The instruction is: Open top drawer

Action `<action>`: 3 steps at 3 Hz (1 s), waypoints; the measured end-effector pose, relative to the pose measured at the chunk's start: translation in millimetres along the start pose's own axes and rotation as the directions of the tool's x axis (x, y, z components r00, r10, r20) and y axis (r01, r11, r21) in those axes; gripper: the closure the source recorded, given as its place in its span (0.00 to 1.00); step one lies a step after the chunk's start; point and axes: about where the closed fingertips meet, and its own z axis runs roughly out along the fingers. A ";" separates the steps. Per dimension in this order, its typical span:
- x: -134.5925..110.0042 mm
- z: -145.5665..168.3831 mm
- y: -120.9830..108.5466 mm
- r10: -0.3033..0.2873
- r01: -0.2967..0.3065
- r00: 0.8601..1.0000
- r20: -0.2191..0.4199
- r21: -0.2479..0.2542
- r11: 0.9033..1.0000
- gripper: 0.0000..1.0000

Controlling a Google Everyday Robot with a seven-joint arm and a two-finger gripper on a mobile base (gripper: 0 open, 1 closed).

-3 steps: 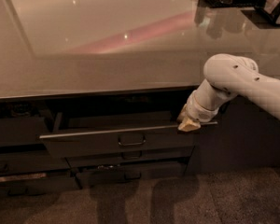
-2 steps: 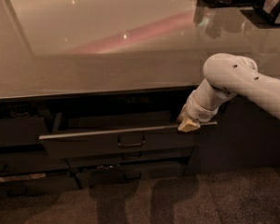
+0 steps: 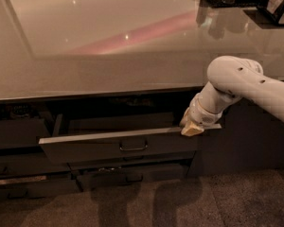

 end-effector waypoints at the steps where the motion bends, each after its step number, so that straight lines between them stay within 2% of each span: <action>1: 0.1 -0.6 4.4 -0.004 0.004 1.000 0.003 -0.005 1.000 1.00; 3: 1.5 -0.7 12.1 -0.009 0.009 1.000 0.007 -0.013 1.000 1.00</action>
Offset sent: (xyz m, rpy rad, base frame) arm -0.1403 -0.0123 -0.0575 0.0699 0.0956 0.1350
